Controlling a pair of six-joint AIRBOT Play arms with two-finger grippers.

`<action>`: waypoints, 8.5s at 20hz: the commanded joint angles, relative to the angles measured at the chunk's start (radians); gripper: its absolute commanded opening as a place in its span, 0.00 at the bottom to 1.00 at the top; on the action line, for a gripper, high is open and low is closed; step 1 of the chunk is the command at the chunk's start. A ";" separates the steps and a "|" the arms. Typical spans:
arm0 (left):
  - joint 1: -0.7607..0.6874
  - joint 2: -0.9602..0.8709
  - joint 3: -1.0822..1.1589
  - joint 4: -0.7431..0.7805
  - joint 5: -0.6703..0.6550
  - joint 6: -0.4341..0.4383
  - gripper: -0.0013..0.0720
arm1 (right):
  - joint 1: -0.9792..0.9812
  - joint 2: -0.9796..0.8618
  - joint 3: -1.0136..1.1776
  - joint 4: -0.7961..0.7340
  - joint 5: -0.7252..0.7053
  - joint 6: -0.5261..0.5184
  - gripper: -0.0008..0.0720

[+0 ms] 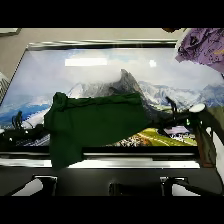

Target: Fold the clothes and pants, and hang the long-sleeved shirts on hangers.

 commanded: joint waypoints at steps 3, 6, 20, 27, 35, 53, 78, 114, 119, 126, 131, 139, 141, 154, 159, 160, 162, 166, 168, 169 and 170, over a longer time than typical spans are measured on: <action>-0.239 0.004 0.539 0.092 0.005 -0.209 0.04 | 0.170 0.014 0.518 -0.318 -0.147 0.226 0.05; -0.328 0.005 0.981 0.351 0.002 -0.377 0.04 | 0.213 0.020 0.878 -0.602 -0.130 0.338 0.05; -0.374 0.438 1.346 0.803 -0.078 -0.752 0.04 | 0.213 0.518 1.213 -0.734 -0.121 0.522 0.05; -0.374 0.248 1.260 0.666 -0.127 -0.607 0.04 | 0.213 0.323 1.173 -0.735 0.100 0.527 0.05; -0.420 -0.334 1.082 0.547 -0.116 -0.385 0.04 | 0.213 -0.187 0.939 -0.736 0.053 0.481 0.05; -0.454 -0.667 1.111 0.586 -0.172 -0.370 0.04 | 0.210 -0.530 0.939 -0.743 0.124 0.627 0.05; -0.443 -0.673 1.151 0.620 -0.251 -0.404 0.76 | 0.209 -0.585 0.936 -0.568 0.331 0.570 0.96; -0.197 0.327 -0.414 0.119 0.102 -0.458 0.34 | -0.188 -0.011 0.154 -0.154 0.164 0.357 0.92; -0.233 0.327 -0.413 0.117 0.110 -0.458 0.05 | -0.190 -0.013 0.153 -0.280 0.163 0.362 0.92; -0.233 0.327 -0.408 0.117 0.105 -0.458 0.05 | -0.187 -0.066 0.017 -0.222 0.097 0.304 0.92; -0.233 0.327 -0.408 0.117 0.104 -0.458 0.05 | -0.187 -0.070 -0.071 -0.151 0.031 0.269 0.91; -0.232 0.327 -0.399 0.118 0.098 -0.457 0.05 | -0.066 -0.069 -0.137 -0.116 -0.093 0.245 0.22; -0.229 0.327 -0.368 0.122 0.081 -0.457 0.05 | -0.050 -0.067 -0.136 -0.113 -0.124 0.254 0.05; -0.251 0.552 0.027 0.432 -0.348 -0.608 0.04 | -0.051 0.369 -0.136 -0.378 0.112 0.486 0.05; -0.322 0.407 0.109 0.425 -0.185 -0.591 0.04 | -0.051 0.345 -0.079 -0.375 0.049 0.442 0.05; -0.339 0.357 0.136 0.421 -0.158 -0.571 0.04 | -0.051 0.322 -0.053 -0.372 0.039 0.425 0.05; -0.372 0.250 0.199 0.422 -0.111 -0.540 0.04 | -0.051 0.257 0.000 -0.351 0.026 0.376 0.05; -0.401 0.032 0.361 0.422 -0.080 -0.492 0.04 | -0.044 0.100 0.119 -0.269 -0.035 0.310 0.05; -0.406 -0.074 0.457 0.422 -0.079 -0.489 0.04 | -0.023 0.006 0.198 -0.289 -0.056 0.308 0.05; -0.407 -0.121 0.500 0.422 -0.079 -0.478 0.04 | -0.011 -0.040 0.237 -0.298 -0.060 0.308 0.05; -0.408 -0.168 0.545 0.421 -0.079 -0.470 0.04 | 0.006 -0.090 0.278 -0.298 -0.069 0.311 0.05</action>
